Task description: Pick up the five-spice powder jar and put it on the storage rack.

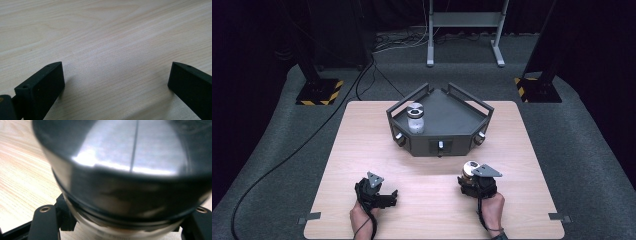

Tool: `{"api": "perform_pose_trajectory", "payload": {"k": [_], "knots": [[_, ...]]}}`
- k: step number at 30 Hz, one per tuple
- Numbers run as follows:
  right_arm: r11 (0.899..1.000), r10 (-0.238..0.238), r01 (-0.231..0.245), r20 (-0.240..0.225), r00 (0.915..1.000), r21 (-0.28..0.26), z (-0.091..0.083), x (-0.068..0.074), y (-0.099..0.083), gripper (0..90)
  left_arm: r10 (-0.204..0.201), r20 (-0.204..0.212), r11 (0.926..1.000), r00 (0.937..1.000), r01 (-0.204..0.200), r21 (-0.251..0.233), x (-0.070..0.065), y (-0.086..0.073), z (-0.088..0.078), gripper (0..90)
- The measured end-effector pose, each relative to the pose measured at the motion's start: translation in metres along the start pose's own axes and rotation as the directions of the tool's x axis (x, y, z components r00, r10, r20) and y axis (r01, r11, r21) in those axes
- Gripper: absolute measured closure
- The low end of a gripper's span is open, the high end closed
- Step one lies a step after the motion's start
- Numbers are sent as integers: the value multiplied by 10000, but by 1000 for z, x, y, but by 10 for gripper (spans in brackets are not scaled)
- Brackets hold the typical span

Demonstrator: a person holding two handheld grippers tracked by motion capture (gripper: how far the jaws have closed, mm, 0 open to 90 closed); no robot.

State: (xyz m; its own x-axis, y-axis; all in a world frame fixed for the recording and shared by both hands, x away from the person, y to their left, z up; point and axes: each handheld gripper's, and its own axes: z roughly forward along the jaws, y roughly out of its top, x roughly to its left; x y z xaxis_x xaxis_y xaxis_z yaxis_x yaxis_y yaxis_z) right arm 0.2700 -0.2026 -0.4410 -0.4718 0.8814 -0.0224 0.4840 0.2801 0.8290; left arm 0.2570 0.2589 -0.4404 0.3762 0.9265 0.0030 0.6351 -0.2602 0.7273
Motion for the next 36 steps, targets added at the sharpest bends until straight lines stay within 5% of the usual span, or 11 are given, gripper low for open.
{"api": "perform_pose_trajectory", "payload": {"k": [16,36], "knots": [[9997,210,-213,-180,9996,-132,-6,-6,0,305,69,-67,10000,10000,-70,-35,-2,-1,0,5],[9986,-79,73,-109,9999,-523,-25,-7,12,305,124,-122,9999,9998,-124,-67,-3,-1,-1,5]]}}
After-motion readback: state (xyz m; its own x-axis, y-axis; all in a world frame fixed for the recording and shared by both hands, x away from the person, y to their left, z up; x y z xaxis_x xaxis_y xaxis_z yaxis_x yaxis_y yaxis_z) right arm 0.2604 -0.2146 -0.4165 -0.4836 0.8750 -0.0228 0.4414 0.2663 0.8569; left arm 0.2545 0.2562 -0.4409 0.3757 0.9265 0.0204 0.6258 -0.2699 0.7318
